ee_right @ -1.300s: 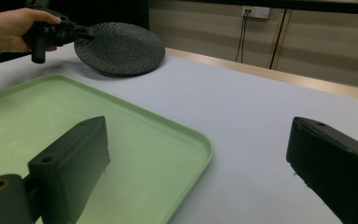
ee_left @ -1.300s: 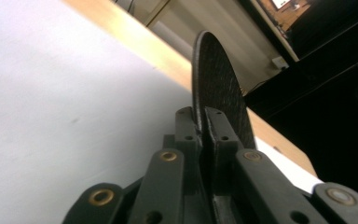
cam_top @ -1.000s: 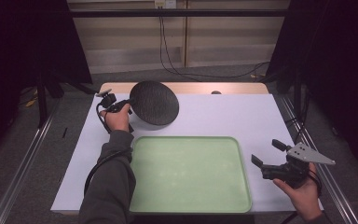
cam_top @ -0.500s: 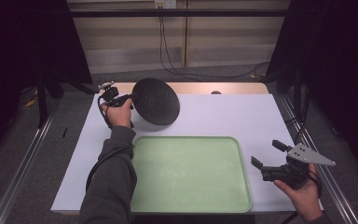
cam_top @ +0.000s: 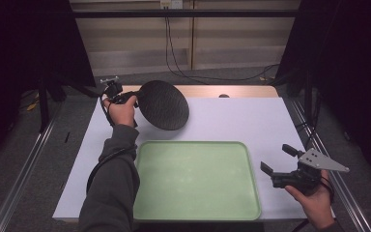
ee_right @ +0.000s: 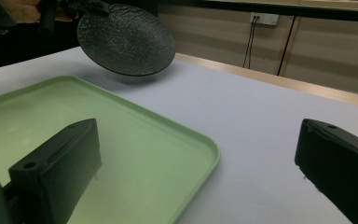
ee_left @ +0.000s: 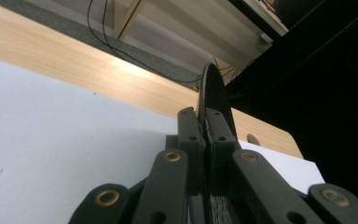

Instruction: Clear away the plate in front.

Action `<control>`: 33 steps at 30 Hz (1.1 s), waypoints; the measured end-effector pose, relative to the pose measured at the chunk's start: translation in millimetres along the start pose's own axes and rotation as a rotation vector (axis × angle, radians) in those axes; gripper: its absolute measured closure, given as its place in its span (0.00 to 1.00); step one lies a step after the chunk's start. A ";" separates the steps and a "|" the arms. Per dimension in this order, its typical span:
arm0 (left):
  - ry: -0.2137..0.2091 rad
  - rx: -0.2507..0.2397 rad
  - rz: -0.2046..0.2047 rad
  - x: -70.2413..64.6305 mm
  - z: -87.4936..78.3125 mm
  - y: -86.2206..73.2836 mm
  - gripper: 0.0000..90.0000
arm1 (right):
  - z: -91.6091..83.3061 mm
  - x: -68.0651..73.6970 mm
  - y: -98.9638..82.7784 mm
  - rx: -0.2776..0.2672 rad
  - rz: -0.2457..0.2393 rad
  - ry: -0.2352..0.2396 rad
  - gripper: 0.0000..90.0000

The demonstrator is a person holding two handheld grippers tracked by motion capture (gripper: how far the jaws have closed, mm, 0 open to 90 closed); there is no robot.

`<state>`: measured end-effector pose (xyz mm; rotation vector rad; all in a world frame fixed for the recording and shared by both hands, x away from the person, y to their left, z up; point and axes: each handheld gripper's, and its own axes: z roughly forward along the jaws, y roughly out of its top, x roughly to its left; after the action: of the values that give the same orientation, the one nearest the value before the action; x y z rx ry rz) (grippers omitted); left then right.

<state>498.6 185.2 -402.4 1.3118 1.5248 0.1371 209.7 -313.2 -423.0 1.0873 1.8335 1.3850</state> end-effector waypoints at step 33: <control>-0.113 0.197 0.051 -10.3 -21.0 -4.4 0.97 | 1.0 1.8 -0.6 -0.001 -0.024 0.026 0.00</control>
<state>478.3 186.4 -390.0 1.4889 1.4371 -0.0566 209.5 -311.2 -423.9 1.0474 1.8581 1.3924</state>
